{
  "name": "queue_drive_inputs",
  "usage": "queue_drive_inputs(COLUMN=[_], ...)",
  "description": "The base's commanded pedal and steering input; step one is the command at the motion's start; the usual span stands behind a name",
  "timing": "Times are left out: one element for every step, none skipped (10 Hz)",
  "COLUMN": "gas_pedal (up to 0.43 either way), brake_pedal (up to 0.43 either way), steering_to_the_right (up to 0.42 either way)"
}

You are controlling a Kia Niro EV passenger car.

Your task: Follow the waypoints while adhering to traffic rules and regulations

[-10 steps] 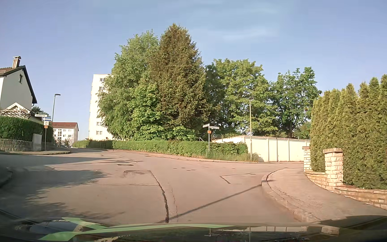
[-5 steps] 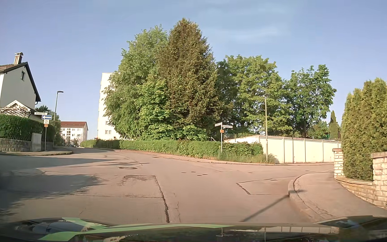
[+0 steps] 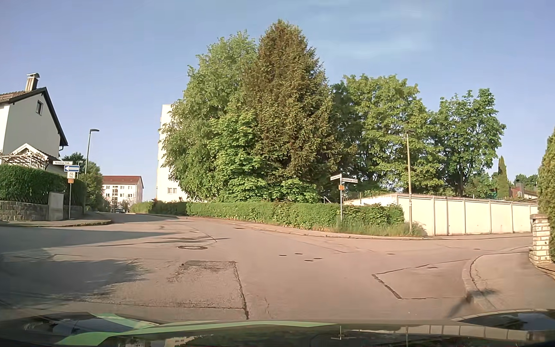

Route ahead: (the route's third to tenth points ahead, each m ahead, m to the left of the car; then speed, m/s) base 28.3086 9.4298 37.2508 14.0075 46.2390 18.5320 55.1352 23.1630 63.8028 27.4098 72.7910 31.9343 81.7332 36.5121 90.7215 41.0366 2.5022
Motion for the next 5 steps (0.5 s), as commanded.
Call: queue_drive_inputs(gas_pedal=[0.047, 0.047, 0.047, 0.039, 0.039], brake_pedal=[0.000, 0.000, 0.000, 0.000, 0.000], steering_to_the_right=[-0.186, -0.180, -0.171, -0.159, -0.153])
